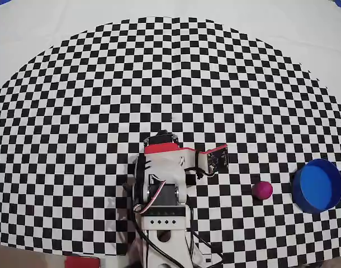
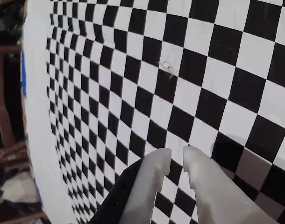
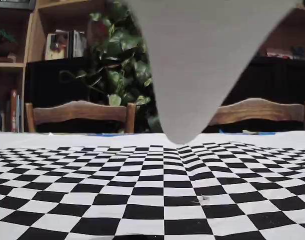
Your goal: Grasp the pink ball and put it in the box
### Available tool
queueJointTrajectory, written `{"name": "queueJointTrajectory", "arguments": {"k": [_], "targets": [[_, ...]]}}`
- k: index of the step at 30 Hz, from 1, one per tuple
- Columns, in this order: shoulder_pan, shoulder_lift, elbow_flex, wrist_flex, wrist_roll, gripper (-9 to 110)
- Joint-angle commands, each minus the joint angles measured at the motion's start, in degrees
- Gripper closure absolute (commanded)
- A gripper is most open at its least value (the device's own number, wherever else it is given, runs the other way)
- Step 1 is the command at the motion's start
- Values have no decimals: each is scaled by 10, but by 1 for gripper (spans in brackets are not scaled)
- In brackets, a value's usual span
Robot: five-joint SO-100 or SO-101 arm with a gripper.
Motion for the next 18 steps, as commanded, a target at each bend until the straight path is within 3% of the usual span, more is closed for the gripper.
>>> {"name": "queueJointTrajectory", "arguments": {"k": [1,13,18], "targets": [[5,11,4,4,-2,101],[7,11,4,2,-1,100],[19,4,4,-81,-6,80]]}}
